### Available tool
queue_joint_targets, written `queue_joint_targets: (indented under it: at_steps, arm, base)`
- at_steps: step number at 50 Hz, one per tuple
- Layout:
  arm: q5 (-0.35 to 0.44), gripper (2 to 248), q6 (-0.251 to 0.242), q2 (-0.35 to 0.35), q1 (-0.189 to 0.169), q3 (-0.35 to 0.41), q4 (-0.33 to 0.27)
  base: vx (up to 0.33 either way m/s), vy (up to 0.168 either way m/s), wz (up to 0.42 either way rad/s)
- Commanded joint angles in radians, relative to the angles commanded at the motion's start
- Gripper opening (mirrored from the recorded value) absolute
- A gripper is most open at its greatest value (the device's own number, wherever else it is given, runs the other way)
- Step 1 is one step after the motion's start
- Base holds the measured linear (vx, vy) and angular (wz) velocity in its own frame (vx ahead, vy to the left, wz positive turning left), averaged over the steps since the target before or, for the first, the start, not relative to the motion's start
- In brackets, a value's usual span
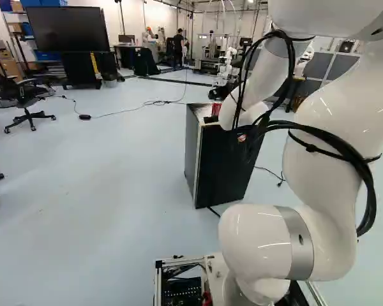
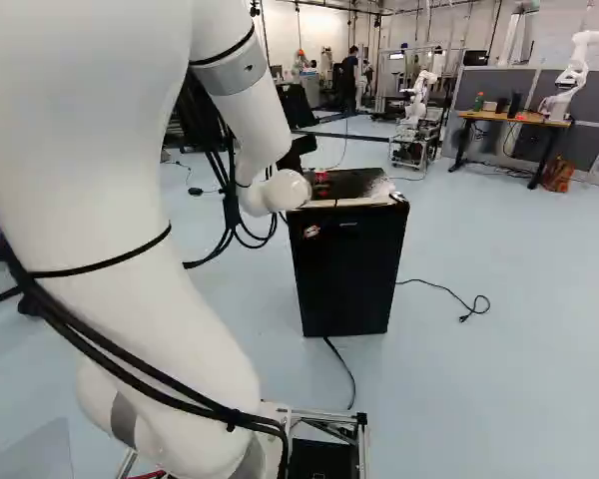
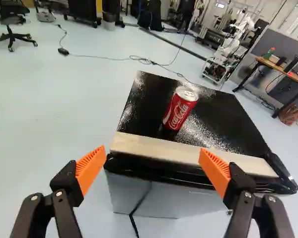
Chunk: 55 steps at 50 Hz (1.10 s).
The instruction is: Grab a drink from the fridge
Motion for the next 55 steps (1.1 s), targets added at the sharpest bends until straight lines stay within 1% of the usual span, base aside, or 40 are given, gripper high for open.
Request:
queue_joint_targets:
  at_steps: [11, 20, 26, 34, 55]
  arm:
    - [0.080, 247, 0.000, -0.008, 0.001, -0.004, 0.087]
    - [0.138, 247, 0.000, -0.037, 0.002, -0.018, 0.163]
    - [0.170, 247, 0.000, -0.065, 0.006, -0.035, 0.202]
    - [0.204, 247, 0.000, -0.112, 0.015, -0.068, 0.237]
    - [0.269, 247, 0.000, -0.236, 0.040, -0.163, 0.294]
  base:
    - [0.000, 0.000, 0.000]
    - [0.000, 0.000, 0.000]
    - [0.000, 0.000, 0.000]
    - [0.000, 0.000, 0.000]
    - [0.000, 0.000, 0.000]
